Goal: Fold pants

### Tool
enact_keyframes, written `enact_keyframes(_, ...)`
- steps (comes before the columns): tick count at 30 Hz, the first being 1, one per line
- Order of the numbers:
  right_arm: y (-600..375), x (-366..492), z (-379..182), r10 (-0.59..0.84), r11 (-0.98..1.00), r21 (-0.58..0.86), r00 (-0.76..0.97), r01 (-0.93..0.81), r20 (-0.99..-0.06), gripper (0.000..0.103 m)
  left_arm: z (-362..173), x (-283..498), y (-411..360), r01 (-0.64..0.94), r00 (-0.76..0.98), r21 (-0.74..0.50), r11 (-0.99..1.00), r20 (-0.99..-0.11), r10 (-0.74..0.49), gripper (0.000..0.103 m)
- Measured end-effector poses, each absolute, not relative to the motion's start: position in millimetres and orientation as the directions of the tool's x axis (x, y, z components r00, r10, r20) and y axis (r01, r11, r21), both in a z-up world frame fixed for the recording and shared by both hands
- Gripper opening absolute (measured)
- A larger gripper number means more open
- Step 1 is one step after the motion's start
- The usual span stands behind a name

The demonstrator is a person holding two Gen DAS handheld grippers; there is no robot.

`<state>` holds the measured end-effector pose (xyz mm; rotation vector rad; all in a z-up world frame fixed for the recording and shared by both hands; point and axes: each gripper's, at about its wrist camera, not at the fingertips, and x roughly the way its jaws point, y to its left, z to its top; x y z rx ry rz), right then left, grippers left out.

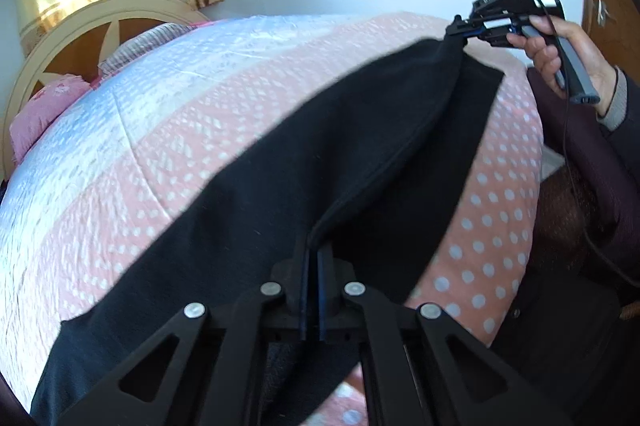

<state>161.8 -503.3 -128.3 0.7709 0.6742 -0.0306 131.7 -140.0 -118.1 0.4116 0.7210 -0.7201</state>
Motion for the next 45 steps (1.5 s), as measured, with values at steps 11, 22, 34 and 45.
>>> enact_keyframes(11,-502.8,121.5,-114.3,0.255,0.771,0.623,0.834,0.130,-0.489,0.004,-116.1,119.5,-120.3,0.747,0.476,0.004,0.665,-0.701,-0.531,0.003)
enact_keyframes(22,-518.4,97.4,-165.7,0.264,0.738,0.645,0.795,0.199,-0.546,0.004,-128.4,103.4,-128.8,0.762,0.462,0.011,0.647,-0.710,-0.532,0.003)
enact_keyframes(34,-525.4,81.2,-175.2,0.191,0.758,0.595,0.782,0.266,-0.594,0.003,-139.4,104.0,-122.0,0.772,0.433,-0.019,0.635,-0.715,-0.548,0.003)
enact_keyframes(45,-546.7,60.6,-161.5,-0.018,0.759,0.487,0.762,0.431,-0.647,0.047,-132.9,98.9,-115.0,0.761,0.455,-0.012,0.649,-0.704,-0.545,0.014)
